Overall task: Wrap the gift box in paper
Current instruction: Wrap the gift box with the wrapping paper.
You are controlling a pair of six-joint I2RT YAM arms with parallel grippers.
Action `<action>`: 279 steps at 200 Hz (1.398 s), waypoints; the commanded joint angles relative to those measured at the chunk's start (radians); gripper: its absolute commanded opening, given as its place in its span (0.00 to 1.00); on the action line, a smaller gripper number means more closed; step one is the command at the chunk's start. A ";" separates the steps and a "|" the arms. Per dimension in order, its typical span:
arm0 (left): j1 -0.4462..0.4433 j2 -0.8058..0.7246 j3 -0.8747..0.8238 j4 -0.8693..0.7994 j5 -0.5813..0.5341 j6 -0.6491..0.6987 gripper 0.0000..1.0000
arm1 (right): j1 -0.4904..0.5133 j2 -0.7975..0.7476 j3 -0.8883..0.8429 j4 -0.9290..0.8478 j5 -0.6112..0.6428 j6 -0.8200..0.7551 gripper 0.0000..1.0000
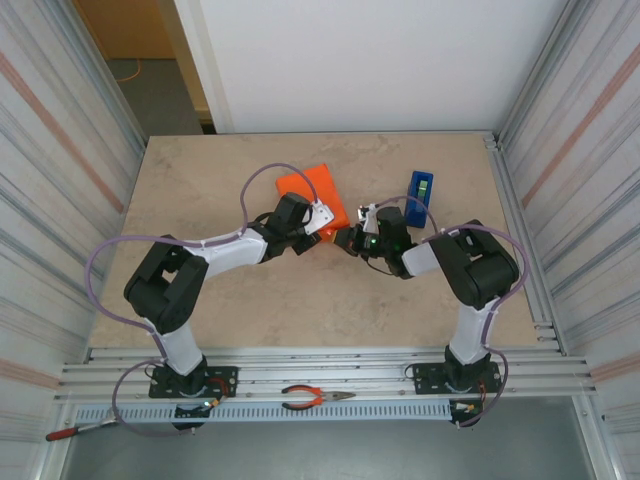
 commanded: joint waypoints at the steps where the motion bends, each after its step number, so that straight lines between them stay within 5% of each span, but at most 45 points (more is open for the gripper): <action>1: -0.002 0.011 0.002 -0.050 0.017 -0.017 0.52 | 0.006 0.043 0.047 0.031 0.015 0.007 0.00; 132: -0.002 0.003 -0.005 -0.048 0.018 -0.023 0.52 | 0.000 0.020 -0.027 0.052 0.014 0.011 0.00; 222: -0.002 0.001 -0.006 -0.052 0.018 -0.025 0.52 | 0.026 0.144 0.097 0.079 0.016 0.047 0.00; 279: 0.012 -0.045 -0.006 -0.058 0.052 -0.057 0.52 | 0.009 0.057 0.006 0.091 0.018 0.049 0.00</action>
